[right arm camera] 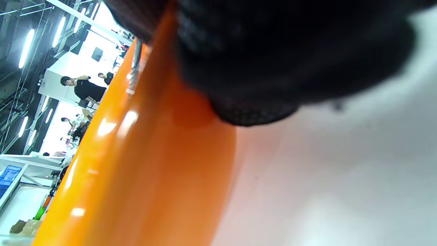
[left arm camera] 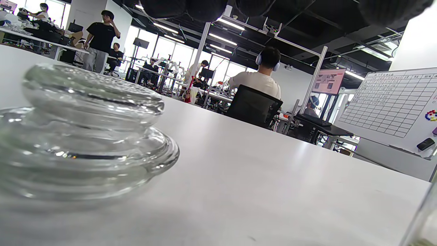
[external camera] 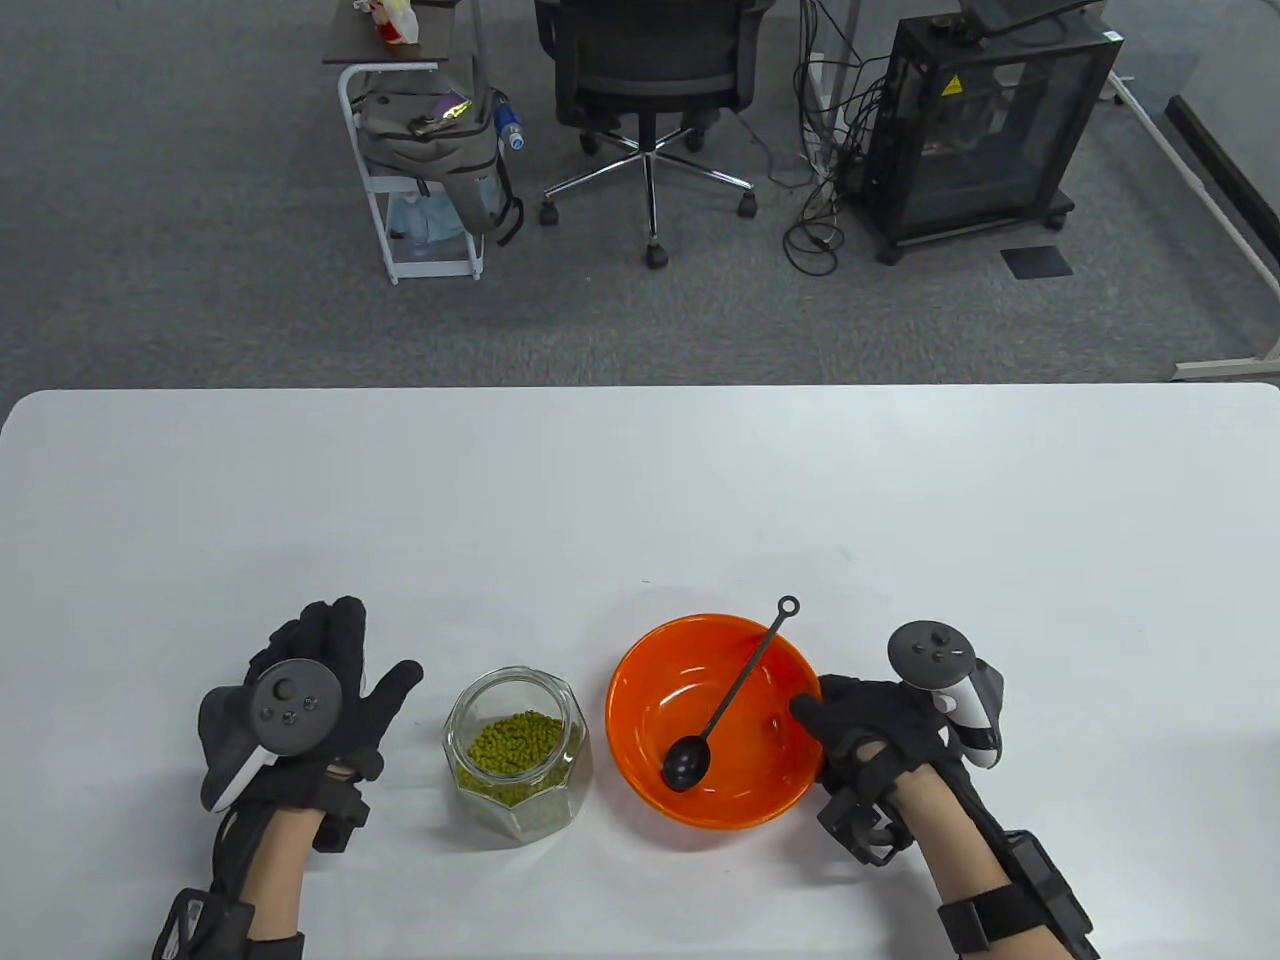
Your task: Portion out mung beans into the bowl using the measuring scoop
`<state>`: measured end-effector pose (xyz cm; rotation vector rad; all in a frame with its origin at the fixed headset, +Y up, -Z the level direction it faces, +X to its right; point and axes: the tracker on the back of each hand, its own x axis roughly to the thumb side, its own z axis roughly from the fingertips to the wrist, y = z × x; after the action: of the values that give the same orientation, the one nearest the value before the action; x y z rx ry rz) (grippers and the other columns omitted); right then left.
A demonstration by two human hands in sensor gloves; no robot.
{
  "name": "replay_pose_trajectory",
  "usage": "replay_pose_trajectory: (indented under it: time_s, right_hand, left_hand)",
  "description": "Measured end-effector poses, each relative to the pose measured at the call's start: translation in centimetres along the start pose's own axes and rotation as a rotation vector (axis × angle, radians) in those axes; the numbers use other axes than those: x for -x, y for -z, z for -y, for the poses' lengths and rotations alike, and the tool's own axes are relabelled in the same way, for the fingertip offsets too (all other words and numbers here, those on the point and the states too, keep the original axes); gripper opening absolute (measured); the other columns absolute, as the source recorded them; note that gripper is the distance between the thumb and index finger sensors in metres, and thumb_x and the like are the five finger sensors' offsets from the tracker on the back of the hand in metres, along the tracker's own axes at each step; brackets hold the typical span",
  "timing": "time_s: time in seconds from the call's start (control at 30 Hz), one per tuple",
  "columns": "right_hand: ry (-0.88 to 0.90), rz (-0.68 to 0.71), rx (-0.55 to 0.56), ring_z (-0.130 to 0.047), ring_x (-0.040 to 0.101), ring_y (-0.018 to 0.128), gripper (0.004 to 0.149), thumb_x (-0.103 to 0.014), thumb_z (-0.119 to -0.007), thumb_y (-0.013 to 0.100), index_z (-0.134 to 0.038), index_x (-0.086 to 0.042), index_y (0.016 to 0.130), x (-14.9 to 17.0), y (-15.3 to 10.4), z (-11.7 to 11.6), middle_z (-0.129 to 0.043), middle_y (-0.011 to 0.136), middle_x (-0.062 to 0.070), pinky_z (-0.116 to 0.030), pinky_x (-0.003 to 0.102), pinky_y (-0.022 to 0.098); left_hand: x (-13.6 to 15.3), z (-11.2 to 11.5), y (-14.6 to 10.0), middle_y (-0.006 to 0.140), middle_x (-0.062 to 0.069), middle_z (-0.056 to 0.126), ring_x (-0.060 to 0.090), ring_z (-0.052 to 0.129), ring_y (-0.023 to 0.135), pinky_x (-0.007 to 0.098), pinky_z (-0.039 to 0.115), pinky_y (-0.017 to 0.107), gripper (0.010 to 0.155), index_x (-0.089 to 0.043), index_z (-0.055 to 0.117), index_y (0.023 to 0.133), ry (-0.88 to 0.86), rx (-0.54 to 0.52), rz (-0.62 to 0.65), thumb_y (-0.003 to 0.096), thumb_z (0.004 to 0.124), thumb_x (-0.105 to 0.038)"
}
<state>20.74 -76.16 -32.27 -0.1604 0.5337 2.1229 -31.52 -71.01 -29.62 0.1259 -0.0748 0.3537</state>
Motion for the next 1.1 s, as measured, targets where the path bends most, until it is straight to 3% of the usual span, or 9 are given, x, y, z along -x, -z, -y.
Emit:
replay_pose_trajectory:
  time_s: [0.73,0.93,1.1]
  right_hand:
    - [0.038,-0.022,-0.057,-0.105,0.021,0.012,0.07,-0.049,-0.079,0.048,-0.068,0.002,0.094,0.3,-0.3,0.5,-0.105,0.048,0.012,-0.089,0.035,0.011]
    - [0.098,-0.027,-0.025,-0.105,0.023,0.017,0.075,-0.054,-0.077,0.047,-0.066,0.001,0.096,0.5,-0.7,2.3,-0.104,0.053,0.014,-0.088,0.036,0.014]
    - [0.101,-0.065,0.068,-0.104,0.026,0.028,0.076,-0.058,-0.076,0.047,-0.066,-0.005,0.099,-0.1,-0.4,4.5,-0.099,0.064,0.016,-0.087,0.037,0.02]
  left_hand:
    - [0.0,-0.7,-0.3,0.117,0.026,0.038,0.059,0.046,0.103,0.076,0.039,0.071,0.09,-0.01,0.038,0.113,-0.059,-0.047,0.022,0.0521,0.062,-0.073]
    - [0.0,-0.8,-0.3,0.117,0.026,0.039,0.059,0.045,0.103,0.076,0.039,0.071,0.09,-0.01,0.038,0.113,-0.06,-0.051,0.026,0.052,0.062,-0.073]
    - [-0.1,-0.7,-0.3,0.117,0.026,0.039,0.059,0.046,0.103,0.076,0.039,0.071,0.09,-0.01,0.038,0.113,-0.062,-0.044,0.026,0.052,0.062,-0.073]
